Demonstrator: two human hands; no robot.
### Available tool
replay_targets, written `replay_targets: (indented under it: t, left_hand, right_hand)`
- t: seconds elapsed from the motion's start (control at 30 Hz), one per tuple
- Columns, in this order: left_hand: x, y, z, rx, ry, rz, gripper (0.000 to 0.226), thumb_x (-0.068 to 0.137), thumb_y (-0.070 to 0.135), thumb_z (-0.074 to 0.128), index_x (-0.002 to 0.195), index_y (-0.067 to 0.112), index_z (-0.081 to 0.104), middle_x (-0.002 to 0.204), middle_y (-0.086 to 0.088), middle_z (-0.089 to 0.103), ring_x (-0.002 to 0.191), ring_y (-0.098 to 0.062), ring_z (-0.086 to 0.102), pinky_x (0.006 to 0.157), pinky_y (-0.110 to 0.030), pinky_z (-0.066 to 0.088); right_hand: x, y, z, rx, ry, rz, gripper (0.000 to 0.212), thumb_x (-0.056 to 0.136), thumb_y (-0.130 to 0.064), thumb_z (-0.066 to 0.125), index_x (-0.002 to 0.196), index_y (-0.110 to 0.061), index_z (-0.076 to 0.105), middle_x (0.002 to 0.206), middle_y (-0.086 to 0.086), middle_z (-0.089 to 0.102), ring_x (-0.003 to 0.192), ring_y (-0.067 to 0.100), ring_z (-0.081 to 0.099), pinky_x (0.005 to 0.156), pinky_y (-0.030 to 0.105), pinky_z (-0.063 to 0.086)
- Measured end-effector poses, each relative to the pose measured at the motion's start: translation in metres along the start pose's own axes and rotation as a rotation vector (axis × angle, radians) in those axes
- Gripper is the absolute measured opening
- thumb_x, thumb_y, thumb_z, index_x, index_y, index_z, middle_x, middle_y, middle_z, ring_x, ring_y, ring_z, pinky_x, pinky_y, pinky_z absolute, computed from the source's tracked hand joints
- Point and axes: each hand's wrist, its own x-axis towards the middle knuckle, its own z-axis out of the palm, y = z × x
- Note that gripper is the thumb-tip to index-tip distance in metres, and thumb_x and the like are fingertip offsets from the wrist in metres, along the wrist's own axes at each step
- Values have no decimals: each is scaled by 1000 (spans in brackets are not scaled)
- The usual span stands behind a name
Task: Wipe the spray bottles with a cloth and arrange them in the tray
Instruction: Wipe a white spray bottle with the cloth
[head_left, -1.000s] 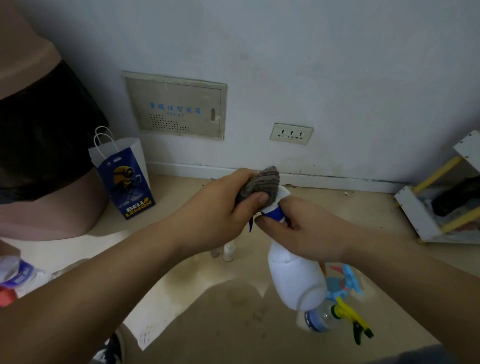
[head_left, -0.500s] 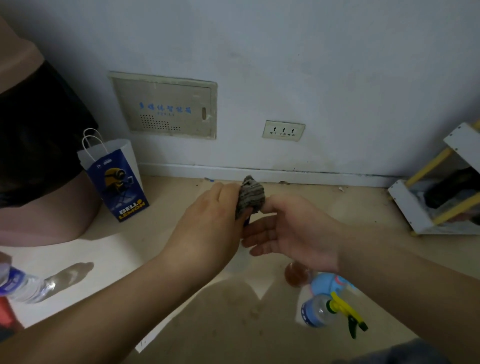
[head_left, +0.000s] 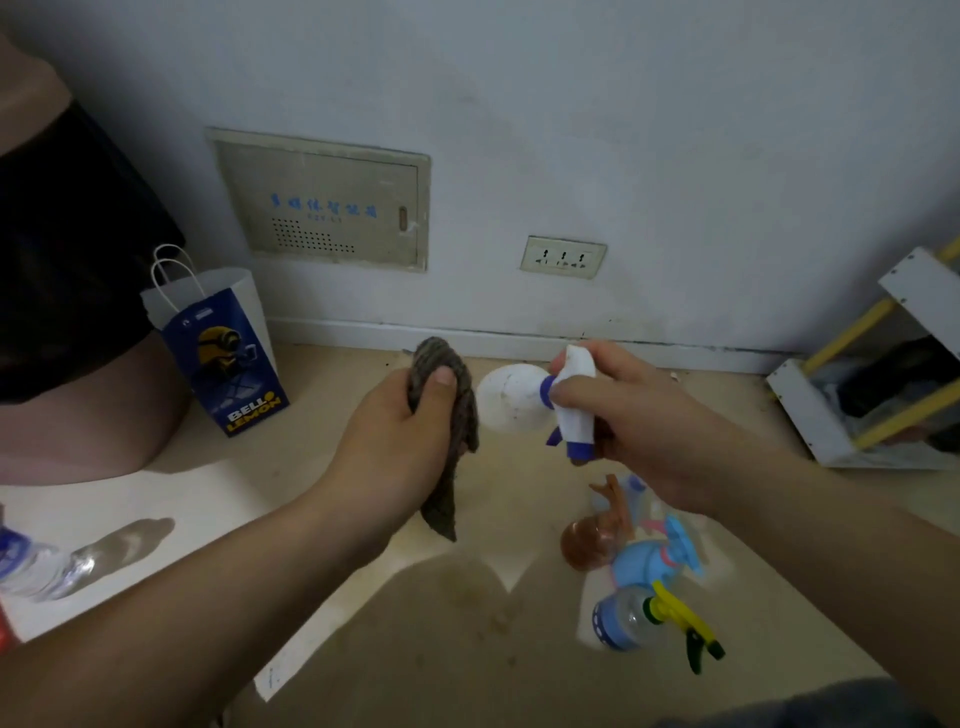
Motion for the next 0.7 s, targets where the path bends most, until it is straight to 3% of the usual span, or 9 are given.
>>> replay_targets:
  t: [0.07,0.13,0.2,0.3,0.4,0.47,0.53,0.6,0.7]
  left_hand:
    - [5,-2,-4,-78,53,-65,33,107,51,41,104,27,64,101,-7,73,96,-27,71,95,-55,56]
    - [5,-4,-5,-69,56,-39,33,107,52,40,106,29,63,104,-5,71,99,-24,69,96,-53,56]
    - [3,-3,-7,2,52,76,34,107,52,37,115,30,62,104,4,69,99,-14,65,94,-43,55]
    - [-2,3,-6,110,37,226,32,107,50,36,118,33,60,99,12,65,91,-2,61,73,-23,49]
    - [-9,5,-2,207,-6,414,23,105,49,37,113,38,56,96,15,63,88,0,60,68,-18,45]
    - [-15,4,3,276,-54,566,20,106,48,38,117,43,55,102,20,63,95,0,59,76,-18,47]
    - [-18,-5,12,376,-81,677,33,106,45,39,136,38,52,124,20,59,114,-3,54,95,-23,47]
    - [-18,-16,18,427,-95,678,53,105,46,37,155,27,42,149,11,49,135,-13,46,111,-33,41]
    - [-14,-28,21,535,-129,712,60,105,47,38,161,24,33,167,4,30,146,-19,36,117,-44,40]
  right_hand:
    - [-2,-4,-8,-9,-14,-39,19,94,-8,60,109,-19,65,95,8,66,62,13,64,63,35,55]
    - [-4,-5,-12,16,-53,-46,23,94,-5,59,111,-19,65,104,10,63,71,20,60,67,38,57]
    - [-5,-5,-12,95,-126,-30,25,88,-6,62,112,-14,63,108,14,59,76,26,54,66,41,55]
    - [-10,-6,-8,280,-276,75,26,75,-13,60,100,-17,61,101,13,55,74,28,50,62,42,47]
    - [-10,-6,-4,405,-379,132,20,80,-18,62,100,-17,59,105,13,49,76,30,49,65,42,43]
    - [-9,-6,0,416,-446,123,24,94,-32,57,112,-16,60,107,16,50,77,28,51,66,42,40]
    - [-9,-7,7,399,-431,114,41,101,-48,47,117,-15,65,103,16,56,77,27,53,66,41,39]
    - [-10,-5,16,364,-359,99,53,101,-55,41,121,-13,67,105,15,59,81,30,53,66,41,39]
    - [-12,2,27,315,-266,106,62,104,-59,29,126,-14,66,101,14,65,77,25,57,64,39,39]
